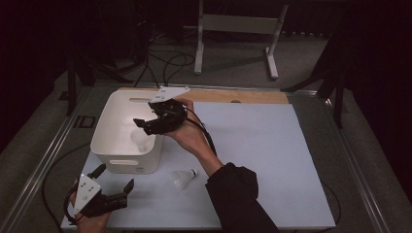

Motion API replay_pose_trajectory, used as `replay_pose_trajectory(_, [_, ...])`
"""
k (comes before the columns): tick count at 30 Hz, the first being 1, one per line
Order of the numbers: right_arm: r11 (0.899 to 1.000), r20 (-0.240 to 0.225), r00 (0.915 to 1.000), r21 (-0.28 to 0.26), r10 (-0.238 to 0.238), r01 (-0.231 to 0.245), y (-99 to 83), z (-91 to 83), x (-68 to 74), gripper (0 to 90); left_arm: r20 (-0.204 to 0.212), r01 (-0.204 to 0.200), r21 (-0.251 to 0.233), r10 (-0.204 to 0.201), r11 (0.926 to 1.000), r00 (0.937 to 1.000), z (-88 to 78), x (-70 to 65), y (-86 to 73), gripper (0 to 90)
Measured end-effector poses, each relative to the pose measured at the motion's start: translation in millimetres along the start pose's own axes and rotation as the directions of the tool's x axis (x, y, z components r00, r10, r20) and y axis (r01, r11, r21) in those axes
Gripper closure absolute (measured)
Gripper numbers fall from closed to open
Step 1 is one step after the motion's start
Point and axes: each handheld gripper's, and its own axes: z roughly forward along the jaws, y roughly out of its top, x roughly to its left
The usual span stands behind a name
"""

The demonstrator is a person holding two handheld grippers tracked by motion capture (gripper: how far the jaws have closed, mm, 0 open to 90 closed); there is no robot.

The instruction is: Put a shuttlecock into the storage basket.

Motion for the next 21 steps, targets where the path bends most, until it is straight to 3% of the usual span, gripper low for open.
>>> replay_pose_trajectory(21, [0.999,0.087,0.9962,0.046,0.002,-0.006,-13.9,-22.3,-15.2,12.2,0.002,-0.001,0.001,0.001,1.0,1.0,1.0,-0.7,0.0,0.3])
